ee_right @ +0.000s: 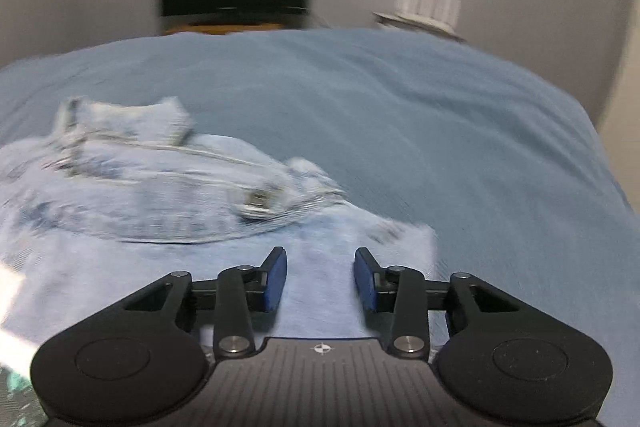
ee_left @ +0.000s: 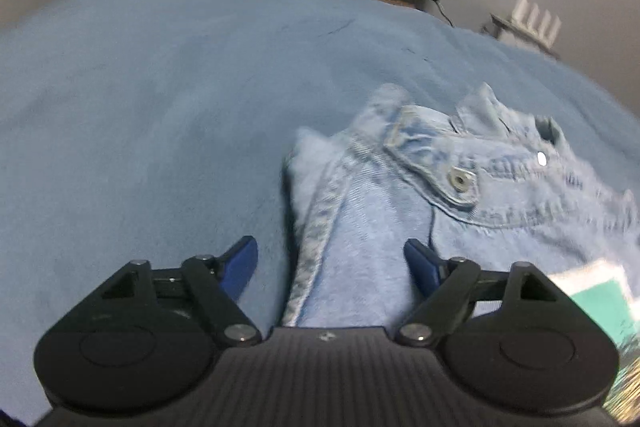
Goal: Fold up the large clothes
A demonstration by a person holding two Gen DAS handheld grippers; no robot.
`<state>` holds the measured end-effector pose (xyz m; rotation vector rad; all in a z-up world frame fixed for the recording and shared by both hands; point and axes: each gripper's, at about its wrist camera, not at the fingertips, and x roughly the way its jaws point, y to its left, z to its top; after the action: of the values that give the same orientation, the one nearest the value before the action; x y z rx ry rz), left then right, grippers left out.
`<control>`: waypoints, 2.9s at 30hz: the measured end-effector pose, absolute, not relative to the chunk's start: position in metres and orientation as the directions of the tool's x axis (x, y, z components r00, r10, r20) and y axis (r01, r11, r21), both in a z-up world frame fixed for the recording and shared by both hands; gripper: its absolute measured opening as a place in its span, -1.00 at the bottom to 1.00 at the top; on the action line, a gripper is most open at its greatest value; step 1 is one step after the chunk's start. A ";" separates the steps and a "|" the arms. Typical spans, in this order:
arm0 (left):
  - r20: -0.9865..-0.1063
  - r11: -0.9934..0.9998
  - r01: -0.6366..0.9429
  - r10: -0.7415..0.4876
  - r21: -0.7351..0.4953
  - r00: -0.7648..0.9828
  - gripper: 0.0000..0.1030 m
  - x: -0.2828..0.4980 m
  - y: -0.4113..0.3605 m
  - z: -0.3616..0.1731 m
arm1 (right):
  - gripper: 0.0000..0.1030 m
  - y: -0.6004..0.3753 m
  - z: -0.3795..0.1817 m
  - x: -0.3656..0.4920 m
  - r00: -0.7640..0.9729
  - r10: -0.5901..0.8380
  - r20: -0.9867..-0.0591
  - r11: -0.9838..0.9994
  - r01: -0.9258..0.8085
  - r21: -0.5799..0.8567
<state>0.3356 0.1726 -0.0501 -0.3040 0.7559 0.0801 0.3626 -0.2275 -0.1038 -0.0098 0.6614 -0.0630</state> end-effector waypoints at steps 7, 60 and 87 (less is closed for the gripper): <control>-0.626 0.938 -0.252 0.051 -0.238 0.778 0.59 0.285 0.158 -0.041 | -0.11 -0.227 -0.098 0.286 0.875 -0.001 -0.484 0.997 0.037 0.066; -0.609 0.876 -0.153 -0.183 -0.458 0.772 0.80 0.132 0.123 -0.046 | 0.43 -0.232 -0.115 0.083 0.843 0.137 -0.520 0.921 0.085 0.380; -0.368 0.541 -0.135 -0.350 -0.830 0.862 0.93 0.184 0.175 -0.086 | 0.75 -0.266 -0.162 0.159 0.881 0.277 -0.383 0.692 0.094 0.716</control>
<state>0.1835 0.1747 -0.0856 -1.0036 0.5391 -0.1353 0.1595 -0.2659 -0.1623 0.8084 0.4947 0.1070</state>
